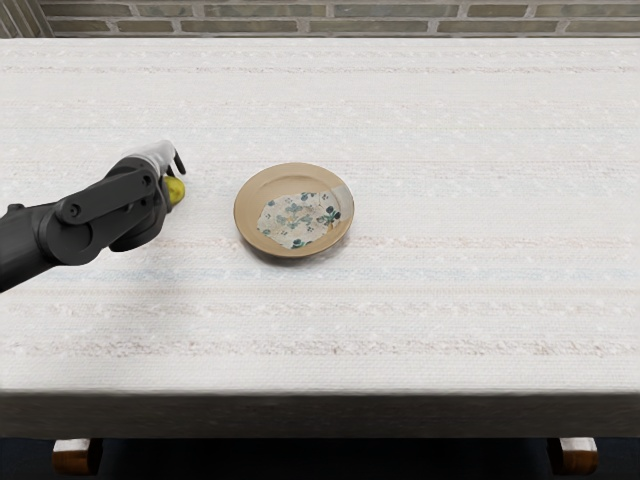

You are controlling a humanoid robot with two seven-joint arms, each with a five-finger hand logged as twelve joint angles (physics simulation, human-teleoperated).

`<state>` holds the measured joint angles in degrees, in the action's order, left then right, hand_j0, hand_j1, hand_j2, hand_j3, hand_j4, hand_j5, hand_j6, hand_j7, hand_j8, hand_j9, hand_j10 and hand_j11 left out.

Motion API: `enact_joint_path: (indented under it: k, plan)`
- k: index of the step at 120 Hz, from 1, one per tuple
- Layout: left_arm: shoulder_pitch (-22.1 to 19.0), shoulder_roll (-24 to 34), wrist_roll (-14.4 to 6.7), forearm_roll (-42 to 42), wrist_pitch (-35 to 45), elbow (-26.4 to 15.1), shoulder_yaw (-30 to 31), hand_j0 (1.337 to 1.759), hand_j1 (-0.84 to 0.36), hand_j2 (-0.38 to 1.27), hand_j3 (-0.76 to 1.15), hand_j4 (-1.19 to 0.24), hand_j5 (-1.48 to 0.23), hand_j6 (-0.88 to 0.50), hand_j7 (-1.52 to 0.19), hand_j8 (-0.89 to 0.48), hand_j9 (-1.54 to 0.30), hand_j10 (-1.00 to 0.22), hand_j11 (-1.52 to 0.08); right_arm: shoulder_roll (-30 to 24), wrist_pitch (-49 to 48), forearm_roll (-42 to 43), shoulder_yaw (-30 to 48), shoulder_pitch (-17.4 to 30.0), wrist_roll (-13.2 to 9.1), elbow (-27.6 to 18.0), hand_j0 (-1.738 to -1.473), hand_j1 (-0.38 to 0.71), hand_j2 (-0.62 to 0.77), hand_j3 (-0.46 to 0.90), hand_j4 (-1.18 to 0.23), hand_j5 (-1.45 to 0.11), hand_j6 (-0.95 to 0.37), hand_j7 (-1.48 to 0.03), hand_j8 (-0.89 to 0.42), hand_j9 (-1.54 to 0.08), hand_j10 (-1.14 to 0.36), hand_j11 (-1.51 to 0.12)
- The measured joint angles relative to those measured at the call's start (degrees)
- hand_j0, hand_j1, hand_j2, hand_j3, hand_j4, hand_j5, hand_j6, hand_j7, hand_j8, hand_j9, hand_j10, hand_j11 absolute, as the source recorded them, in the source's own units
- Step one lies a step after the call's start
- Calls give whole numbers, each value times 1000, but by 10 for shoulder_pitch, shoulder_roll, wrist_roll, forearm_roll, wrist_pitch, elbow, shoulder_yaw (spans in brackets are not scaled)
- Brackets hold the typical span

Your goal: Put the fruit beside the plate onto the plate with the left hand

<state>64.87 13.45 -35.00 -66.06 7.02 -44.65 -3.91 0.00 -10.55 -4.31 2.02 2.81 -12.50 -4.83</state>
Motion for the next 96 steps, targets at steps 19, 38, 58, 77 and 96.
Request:
enact_joint_path:
  k: [19,38,58,77,96]
  plan:
    - [-2,-1,0,1,-1,0,0,1658,-257,108,0,-510,-662,-510,-661,-510,-661,-510,-661,0,0,0,0,0,0,0,-1658,-349,0,0,0,0,0,0,0,0,0,0]
    - [0,0,0,1,-5,0,0,1658,-279,144,0,-534,-694,-513,-693,-535,-693,-534,-693,0,0,0,0,0,0,0,-1658,-349,0,0,0,0,0,0,0,0,0,0]
    - [0,-1,0,1,-12,0,0,1657,-296,159,0,-575,-727,-479,-738,-537,-739,-569,-738,0,0,0,0,0,0,0,-1658,-349,0,0,0,0,0,0,0,0,0,0]
    - [1,-1,0,1,-17,-1,0,1659,-299,240,-13,-606,-764,-495,-779,-559,-780,-597,-779,0,0,0,0,0,0,0,-1658,-349,0,0,0,0,0,0,0,0,0,0]
    - [2,0,0,6,-20,-1,0,1662,-302,246,-57,-624,-803,-478,-814,-544,-818,-620,-817,0,0,0,0,0,-1,0,-1658,-349,0,0,0,0,-1,0,0,0,0,0]
